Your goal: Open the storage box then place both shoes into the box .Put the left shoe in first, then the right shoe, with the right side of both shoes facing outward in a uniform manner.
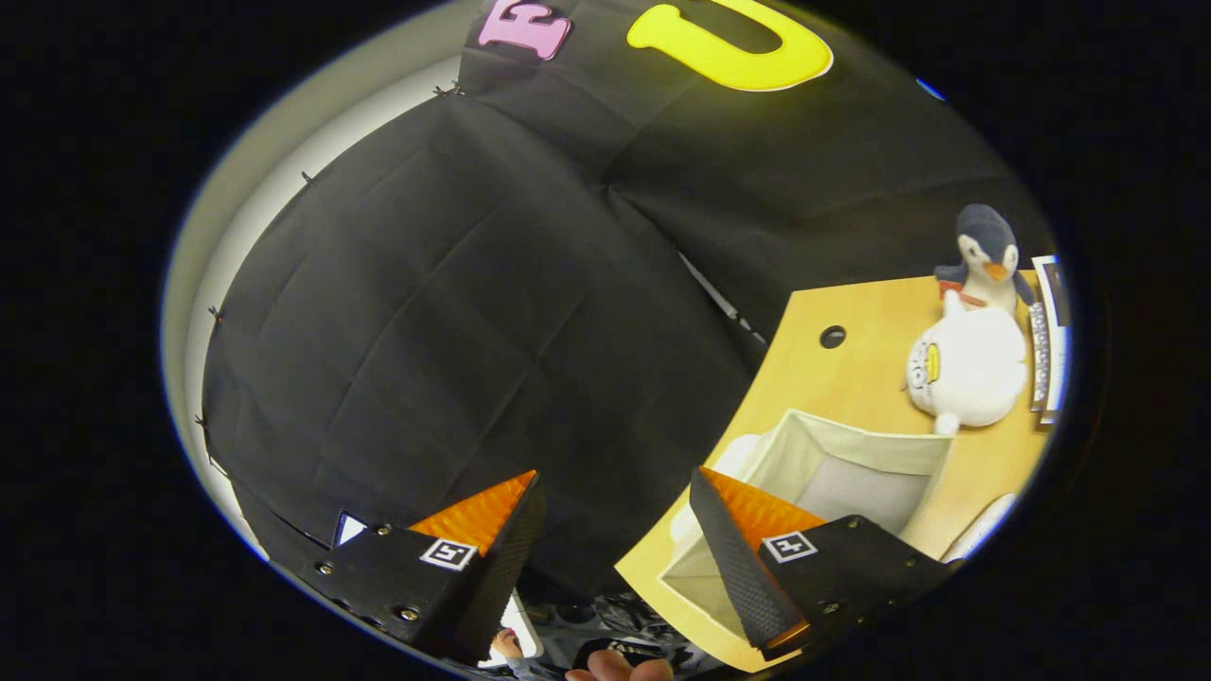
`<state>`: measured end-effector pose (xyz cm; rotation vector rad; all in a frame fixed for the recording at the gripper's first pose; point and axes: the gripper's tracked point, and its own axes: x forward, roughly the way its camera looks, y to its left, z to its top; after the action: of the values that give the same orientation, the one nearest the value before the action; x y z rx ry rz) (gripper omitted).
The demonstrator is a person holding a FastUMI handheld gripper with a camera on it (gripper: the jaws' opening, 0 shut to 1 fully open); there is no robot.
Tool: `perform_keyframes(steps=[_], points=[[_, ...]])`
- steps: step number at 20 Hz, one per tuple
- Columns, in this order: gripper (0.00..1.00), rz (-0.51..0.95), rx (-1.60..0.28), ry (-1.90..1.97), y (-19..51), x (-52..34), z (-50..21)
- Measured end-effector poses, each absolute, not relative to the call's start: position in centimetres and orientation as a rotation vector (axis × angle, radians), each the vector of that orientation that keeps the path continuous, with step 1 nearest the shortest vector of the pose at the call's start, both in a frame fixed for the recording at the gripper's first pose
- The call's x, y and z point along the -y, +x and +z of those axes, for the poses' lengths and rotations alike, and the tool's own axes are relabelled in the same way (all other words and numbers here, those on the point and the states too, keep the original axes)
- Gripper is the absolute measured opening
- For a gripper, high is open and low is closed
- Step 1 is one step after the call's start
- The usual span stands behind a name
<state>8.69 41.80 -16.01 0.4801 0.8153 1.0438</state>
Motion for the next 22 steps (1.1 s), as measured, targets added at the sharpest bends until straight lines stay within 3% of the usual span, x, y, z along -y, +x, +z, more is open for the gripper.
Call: perform_keyframes(steps=[14,22], points=[[0.95,0.58,-0.927,0.345,10.0,-18.8,-28.4],[0.95,0.502,-1.086,0.259,7.6,-13.4,-35.0]])
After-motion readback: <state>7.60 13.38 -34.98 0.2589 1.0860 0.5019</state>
